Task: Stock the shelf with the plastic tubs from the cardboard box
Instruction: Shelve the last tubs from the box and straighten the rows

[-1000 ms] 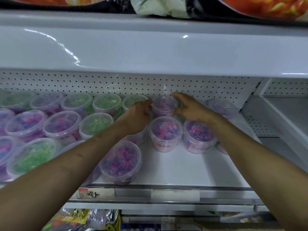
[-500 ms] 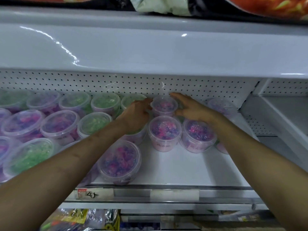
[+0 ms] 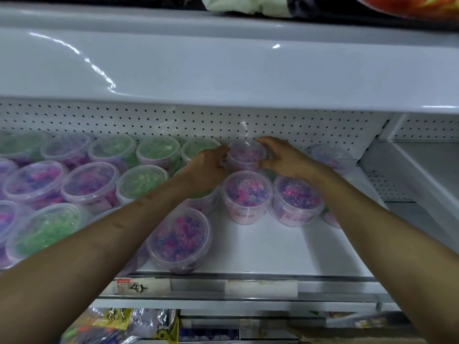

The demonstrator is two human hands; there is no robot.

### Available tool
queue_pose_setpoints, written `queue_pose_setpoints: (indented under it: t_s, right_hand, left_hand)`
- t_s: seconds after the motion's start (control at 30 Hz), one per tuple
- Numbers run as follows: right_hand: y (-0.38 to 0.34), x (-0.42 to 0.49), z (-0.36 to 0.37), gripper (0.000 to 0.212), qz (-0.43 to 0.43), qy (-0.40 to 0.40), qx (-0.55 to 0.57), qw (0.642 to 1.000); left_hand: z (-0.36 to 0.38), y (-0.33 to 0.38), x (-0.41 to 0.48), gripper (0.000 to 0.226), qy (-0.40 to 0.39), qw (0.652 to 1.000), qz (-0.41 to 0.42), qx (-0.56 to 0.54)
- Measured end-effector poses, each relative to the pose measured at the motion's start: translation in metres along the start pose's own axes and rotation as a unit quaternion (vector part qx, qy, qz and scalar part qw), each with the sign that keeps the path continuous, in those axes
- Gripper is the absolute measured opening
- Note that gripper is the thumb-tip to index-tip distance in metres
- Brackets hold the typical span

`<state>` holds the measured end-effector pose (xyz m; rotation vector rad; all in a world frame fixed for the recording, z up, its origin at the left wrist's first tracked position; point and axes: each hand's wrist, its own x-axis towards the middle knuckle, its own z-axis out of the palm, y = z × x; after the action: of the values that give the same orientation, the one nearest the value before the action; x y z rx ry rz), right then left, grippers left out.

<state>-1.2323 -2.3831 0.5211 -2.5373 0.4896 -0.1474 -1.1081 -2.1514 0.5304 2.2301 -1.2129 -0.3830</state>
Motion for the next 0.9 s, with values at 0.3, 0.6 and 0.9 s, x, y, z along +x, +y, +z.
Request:
queue_pose_setpoints:
  t_s: [0.3, 0.6, 0.9]
  right_hand:
    - [-0.003, -0.004, -0.001, 0.076, -0.018, 0.01, -0.032, 0.999]
    - [-0.013, -0.005, -0.001, 0.079, -0.019, -0.001, -0.042, 0.999]
    - [-0.049, 0.006, 0.004, 0.069, -0.036, 0.018, -0.039, 0.998]
  left_hand:
    - [-0.001, -0.009, 0.004, 0.061, -0.004, 1.0, 0.002, 0.022]
    - [-0.037, -0.016, 0.001, 0.058, 0.011, 1.0, -0.004, 0.028]
    - [-0.1, -0.074, -0.021, 0.057, 0.058, 0.995, -0.043, 0.074]
